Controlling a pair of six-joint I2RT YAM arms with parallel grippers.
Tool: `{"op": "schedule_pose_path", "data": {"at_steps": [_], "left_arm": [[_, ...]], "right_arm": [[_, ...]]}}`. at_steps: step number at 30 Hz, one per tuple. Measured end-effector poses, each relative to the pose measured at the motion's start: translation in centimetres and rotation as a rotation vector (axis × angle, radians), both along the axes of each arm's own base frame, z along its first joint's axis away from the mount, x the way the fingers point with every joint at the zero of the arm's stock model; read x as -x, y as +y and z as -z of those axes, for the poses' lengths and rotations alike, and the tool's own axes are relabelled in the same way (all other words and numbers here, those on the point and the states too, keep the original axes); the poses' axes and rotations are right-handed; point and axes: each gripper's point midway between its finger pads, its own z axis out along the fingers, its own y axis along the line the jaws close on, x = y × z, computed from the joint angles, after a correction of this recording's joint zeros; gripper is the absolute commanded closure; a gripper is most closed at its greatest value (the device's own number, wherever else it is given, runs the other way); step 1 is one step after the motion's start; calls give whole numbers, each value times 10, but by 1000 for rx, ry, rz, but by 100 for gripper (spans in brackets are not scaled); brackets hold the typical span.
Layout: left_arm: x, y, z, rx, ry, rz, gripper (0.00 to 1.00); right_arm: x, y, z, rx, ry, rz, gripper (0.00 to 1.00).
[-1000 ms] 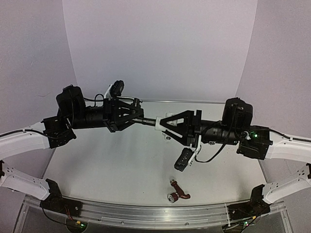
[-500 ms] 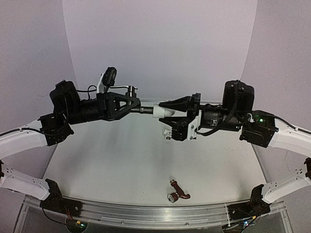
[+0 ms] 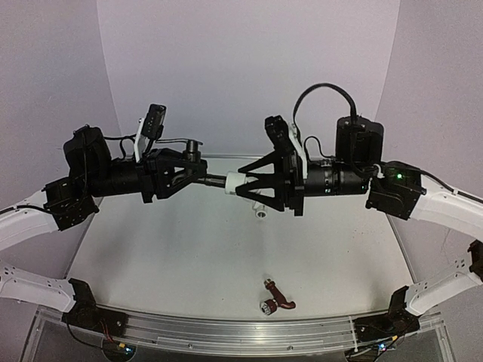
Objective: Install the water faucets
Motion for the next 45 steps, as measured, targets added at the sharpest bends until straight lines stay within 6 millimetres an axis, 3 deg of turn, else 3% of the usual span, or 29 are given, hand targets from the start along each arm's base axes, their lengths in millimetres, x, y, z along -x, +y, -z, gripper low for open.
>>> {"op": "schedule_pose_path", "data": {"at_steps": [6,8,11,16,21,26,30,34,41,45], "left_arm": [[-8,3,9,-62,-68,-73,100],[-9,5,13,-82,-83,-84,100],[-7,6,14,-96,-96,-89,100],[-9,6,17,-124,-32,-117,100],[-14,8,16,-103,115,-134,100],[-12,6,3,-34,244,-103,100],[-15,2,-5,27,339,-78,100],[-19,0,2,61,436,-64,100],[-24,-2,4,87,559,-58,100],[-26,-2,5,99,601,-62,100]], "right_arm": [[-13,2,4,-26,467,-60,77],[-15,2,7,-24,567,-67,65],[-13,2,7,-23,673,-80,32],[-20,-1,-13,-60,652,-78,15],[-41,-13,-50,-100,323,5,12],[-51,-36,-55,-41,-157,108,12],[-48,-50,-42,65,-565,133,11],[-37,-51,-17,174,-898,92,11],[-27,-43,19,276,-1334,27,10],[-26,-37,22,281,-1523,45,10]]}}
